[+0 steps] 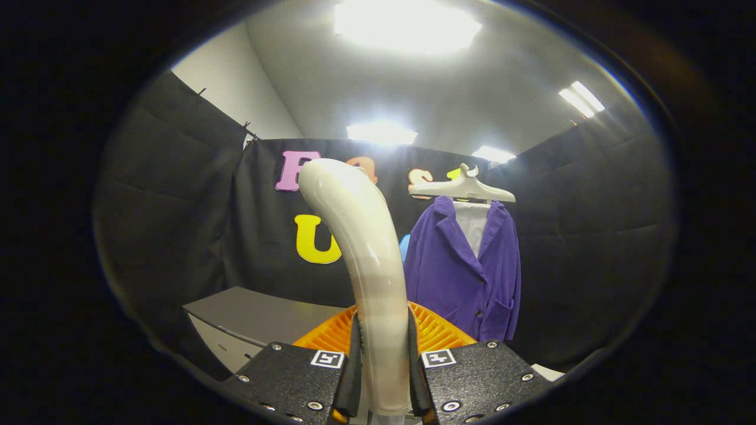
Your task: Iron the clothes twice with a garment steamer, once on the left side and once on the right side.
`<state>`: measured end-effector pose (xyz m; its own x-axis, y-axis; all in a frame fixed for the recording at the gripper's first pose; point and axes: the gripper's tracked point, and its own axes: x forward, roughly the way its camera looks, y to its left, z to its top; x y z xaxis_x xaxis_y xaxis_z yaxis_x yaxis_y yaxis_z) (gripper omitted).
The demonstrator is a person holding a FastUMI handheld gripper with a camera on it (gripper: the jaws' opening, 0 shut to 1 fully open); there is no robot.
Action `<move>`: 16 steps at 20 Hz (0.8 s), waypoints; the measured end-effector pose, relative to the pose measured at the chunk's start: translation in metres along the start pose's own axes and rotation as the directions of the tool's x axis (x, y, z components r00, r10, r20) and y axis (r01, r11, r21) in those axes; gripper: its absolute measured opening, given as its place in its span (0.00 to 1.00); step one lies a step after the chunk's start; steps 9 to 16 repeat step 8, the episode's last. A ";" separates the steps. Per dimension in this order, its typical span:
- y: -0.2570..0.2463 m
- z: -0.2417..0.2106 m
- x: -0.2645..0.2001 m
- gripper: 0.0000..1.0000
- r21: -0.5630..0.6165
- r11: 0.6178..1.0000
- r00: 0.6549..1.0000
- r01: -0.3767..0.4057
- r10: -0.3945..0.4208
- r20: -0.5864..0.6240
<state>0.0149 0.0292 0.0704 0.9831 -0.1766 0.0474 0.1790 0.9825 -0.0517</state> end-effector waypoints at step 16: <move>-0.002 -0.014 -0.012 0.33 -0.026 0.999 0.999 -0.048 0.047 -0.022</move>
